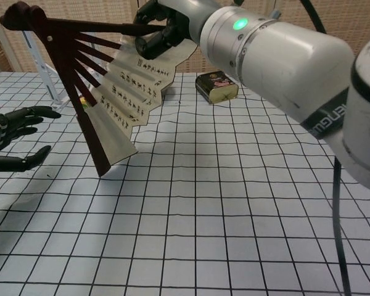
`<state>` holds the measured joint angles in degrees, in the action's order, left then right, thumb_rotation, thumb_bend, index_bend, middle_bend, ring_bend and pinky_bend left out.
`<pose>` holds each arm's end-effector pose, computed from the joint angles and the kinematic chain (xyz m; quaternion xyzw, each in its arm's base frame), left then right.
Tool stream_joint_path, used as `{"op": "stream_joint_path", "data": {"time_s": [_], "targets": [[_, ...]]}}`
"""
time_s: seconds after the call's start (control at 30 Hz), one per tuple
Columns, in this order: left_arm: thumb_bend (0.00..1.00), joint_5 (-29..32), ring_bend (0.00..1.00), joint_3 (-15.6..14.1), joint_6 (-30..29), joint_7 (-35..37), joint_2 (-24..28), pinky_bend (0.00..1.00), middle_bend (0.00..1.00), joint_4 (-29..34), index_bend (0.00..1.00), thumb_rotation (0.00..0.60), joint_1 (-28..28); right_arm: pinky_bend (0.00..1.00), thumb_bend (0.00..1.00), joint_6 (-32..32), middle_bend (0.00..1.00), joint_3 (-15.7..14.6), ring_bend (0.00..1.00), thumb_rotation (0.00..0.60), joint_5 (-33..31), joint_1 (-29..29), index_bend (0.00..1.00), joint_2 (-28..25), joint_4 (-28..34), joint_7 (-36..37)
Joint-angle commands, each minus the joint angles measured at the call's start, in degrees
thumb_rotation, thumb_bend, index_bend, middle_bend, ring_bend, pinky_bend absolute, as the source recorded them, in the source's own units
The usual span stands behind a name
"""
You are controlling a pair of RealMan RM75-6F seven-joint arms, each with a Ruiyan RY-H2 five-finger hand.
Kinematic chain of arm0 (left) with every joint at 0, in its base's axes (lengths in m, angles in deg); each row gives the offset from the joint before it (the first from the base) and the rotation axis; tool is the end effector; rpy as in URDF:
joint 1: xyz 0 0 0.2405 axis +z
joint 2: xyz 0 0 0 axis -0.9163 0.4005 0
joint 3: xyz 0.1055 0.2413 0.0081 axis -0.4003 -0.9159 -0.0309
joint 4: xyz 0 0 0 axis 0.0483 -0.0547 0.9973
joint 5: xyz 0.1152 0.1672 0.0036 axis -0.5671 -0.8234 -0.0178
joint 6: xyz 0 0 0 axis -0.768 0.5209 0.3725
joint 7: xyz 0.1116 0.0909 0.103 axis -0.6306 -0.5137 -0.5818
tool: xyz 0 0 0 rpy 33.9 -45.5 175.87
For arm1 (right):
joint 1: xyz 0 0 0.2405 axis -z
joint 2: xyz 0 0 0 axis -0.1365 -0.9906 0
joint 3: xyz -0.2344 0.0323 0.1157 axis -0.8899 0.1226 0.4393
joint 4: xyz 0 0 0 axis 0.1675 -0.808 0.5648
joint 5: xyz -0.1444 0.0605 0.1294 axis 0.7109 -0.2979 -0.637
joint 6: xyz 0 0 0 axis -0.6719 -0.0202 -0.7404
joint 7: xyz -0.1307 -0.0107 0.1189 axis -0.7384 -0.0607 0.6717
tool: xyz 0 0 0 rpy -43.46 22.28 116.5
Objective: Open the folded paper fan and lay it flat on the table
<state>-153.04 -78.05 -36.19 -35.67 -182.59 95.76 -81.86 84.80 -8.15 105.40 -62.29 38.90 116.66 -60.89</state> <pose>-0.2311 0.2730 -0.0049 -0.4589 -0.5987 -0.5585 0.3451 0.0398 -0.3730 -0.0216 0.6168 -0.4873 0.5408 0.2992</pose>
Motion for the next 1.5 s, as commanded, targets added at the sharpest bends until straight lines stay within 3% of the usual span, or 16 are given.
{"op": "stream_joint_path", "data": {"time_s": [0.03,0.2,0.4,0.8,0.9,1.0,1.07,1.17,1.3,1.5], "targets": [[0.43,-0.93,0.00,-1.38,0.60,-1.23,1.19,0.05,0.00,1.83,0.16,0.599,-0.06,0.06,0.75,0.27,0.17,0.23,0.00,0.600,-0.31,-0.46,0.71,0.17,-0.47,-0.11],[0.42,-3.32,0.00,-4.21,0.36,-1.41,7.22,0.05,0.00,12.06,0.10,0.600,0.84,0.06,0.75,1.49,0.17,2.22,0.00,0.600,-1.94,-1.86,0.71,0.92,-2.77,1.59],[0.42,-0.78,0.00,-2.64,0.25,-7.33,4.99,0.05,0.00,18.05,0.04,0.590,0.05,0.06,0.75,2.92,0.17,2.22,0.00,0.600,-2.11,-3.89,0.71,2.87,-3.92,2.11],[0.42,4.92,0.00,3.02,-3.98,-21.00,-6.66,0.05,0.00,10.93,0.07,0.582,-2.12,0.06,0.75,6.96,0.17,3.40,0.00,0.600,-2.43,-7.25,0.71,7.49,-5.46,2.61],[0.41,5.02,0.00,4.35,-6.27,-21.37,-9.02,0.05,0.00,8.18,0.17,0.582,-2.07,0.06,0.76,7.07,0.17,3.02,0.00,0.600,-2.56,-7.16,0.71,7.17,-5.05,2.38],[0.41,5.28,0.00,5.73,-8.73,-21.15,-11.10,0.06,0.01,5.58,0.38,0.599,-1.76,0.06,0.75,7.14,0.17,2.73,0.00,0.600,-2.52,-6.83,0.71,6.53,-4.75,2.42],[0.43,5.31,0.00,6.31,-9.73,-20.73,-12.12,0.07,0.08,4.06,0.53,0.600,-1.70,0.06,0.75,7.05,0.17,2.51,0.00,0.600,-2.33,-6.45,0.71,5.94,-4.32,2.70],[0.52,5.36,0.00,6.56,-10.18,-20.48,-12.74,0.08,0.19,2.06,0.67,0.600,-1.72,0.06,0.75,7.01,0.17,1.95,0.00,0.600,-1.85,-5.71,0.71,4.73,-3.35,2.95],[0.60,5.74,0.04,7.04,-10.68,-20.49,-13.36,0.09,0.26,0.37,0.74,0.600,-1.71,0.06,0.75,7.33,0.17,0.76,0.00,0.600,-0.52,-4.37,0.70,2.39,-1.47,2.80],[0.59,5.49,0.06,6.55,-10.02,-20.16,-12.71,0.09,0.29,-0.78,0.76,0.600,-1.82,0.06,0.75,7.56,0.17,-1.14,0.00,0.600,1.49,-1.87,0.70,-1.74,1.76,2.96]]}}
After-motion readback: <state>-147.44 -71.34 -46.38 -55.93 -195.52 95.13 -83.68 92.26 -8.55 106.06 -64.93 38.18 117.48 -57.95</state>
